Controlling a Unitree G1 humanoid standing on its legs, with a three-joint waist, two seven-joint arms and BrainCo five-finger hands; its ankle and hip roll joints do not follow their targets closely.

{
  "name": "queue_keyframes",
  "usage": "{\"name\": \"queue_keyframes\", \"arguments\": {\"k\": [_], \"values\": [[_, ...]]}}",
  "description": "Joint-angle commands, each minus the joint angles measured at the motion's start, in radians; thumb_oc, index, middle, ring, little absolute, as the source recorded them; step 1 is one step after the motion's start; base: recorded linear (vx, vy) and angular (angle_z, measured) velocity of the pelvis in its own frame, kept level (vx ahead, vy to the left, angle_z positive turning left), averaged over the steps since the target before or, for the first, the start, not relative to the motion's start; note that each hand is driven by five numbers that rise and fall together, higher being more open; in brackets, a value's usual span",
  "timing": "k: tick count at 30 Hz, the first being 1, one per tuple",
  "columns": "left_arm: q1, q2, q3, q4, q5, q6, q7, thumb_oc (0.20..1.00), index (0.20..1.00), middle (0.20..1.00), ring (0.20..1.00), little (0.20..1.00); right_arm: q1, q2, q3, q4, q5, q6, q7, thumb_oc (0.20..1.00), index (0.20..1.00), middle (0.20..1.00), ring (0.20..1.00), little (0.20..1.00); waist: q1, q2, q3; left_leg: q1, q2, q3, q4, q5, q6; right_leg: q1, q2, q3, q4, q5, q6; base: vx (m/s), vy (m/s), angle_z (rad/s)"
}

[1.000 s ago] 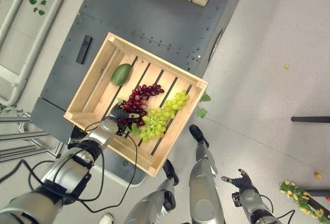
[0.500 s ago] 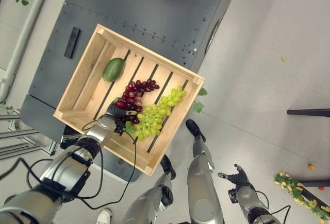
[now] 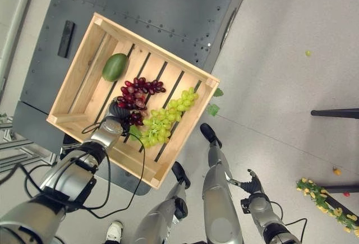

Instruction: Pick up the fruits from the basket on one side to the basket on the other side

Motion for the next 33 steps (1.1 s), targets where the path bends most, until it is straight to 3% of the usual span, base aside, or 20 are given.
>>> {"name": "queue_keyframes", "arguments": {"k": [1,15,21,22,25,26,33], "values": [[-0.093,-0.01,0.01,0.05,0.033,-0.019,-0.006,0.2,0.2,0.2,0.2,0.2,0.037,-0.026,0.032,-0.009,0.025,-0.027,-0.023,1.0,1.0,1.0,1.0,1.0,-0.035,-0.023,0.019,-0.141,0.028,-0.043,0.072,0.04,-0.03,0.038,0.031,-0.03,0.036,-0.117,0.037,-0.01,-0.032,-0.03],[0.045,0.009,0.073,-0.065,-0.073,-0.084,0.023,0.2,0.2,0.2,0.2,0.2,0.024,-0.013,0.037,0.024,0.022,-0.031,-0.031,1.0,1.0,1.0,1.0,1.0,0.0,-0.046,-0.021,-0.134,0.032,-0.076,0.087,0.039,-0.033,0.068,0.032,-0.063,0.038,-0.123,0.028,-0.01,-0.025,-0.01],[0.177,0.039,0.101,-0.303,-0.173,-0.157,-0.006,0.2,0.2,0.2,0.2,0.2,0.041,-0.01,0.019,0.007,0.008,-0.029,-0.019,1.0,1.0,1.0,1.0,1.0,0.024,-0.039,-0.025,-0.131,0.027,-0.093,0.091,0.04,-0.032,0.082,0.028,-0.078,0.039,-0.128,0.023,0.0,-0.019,0.06],[0.254,0.056,0.113,-0.428,-0.206,-0.189,-0.013,0.2,0.2,0.2,0.2,0.2,0.052,-0.008,0.006,0.001,0.004,-0.028,-0.012,1.0,1.0,1.0,1.0,1.0,0.036,-0.037,-0.028,-0.129,0.025,-0.103,0.093,0.041,-0.031,0.091,0.027,-0.085,0.038,-0.129,0.022,0.0,-0.022,0.06],[0.328,0.073,0.129,-0.546,-0.241,-0.213,-0.025,0.2,0.2,0.2,0.2,0.2,0.059,-0.008,-0.005,-0.001,-0.004,-0.027,-0.006,1.0,1.0,1.0,1.0,1.0,0.047,-0.037,-0.033,-0.132,0.024,-0.11,0.093,0.046,-0.032,0.092,0.025,-0.091,0.036,-0.127,0.021,0.0,-0.008,0.02],[0.431,0.096,0.149,-0.703,-0.284,-0.237,-0.059,0.2,0.2,0.2,0.2,0.2,0.067,-0.007,-0.021,0.005,-0.013,-0.021,0.008,1.0,1.0,1.0,1.0,1.0,0.066,-0.034,-0.037,-0.125,0.023,-0.121,0.095,0.041,-0.029,0.107,0.023,-0.102,0.033,-0.134,0.02,0.0,0.0,0.0],[0.576,0.139,0.212,-0.937,-0.388,-0.274,-0.13,0.2,0.2,0.2,0.2,0.2,0.072,-0.009,-0.037,0.018,-0.031,-0.012,0.04,1.0,1.0,1.0,1.0,1.0,0.098,-0.039,-0.055,-0.124,0.022,-0.145,0.097,0.046,-0.029,0.118,0.017,-0.12,0.033,-0.138,0.016,-0.01,-0.016,0.17]]}}
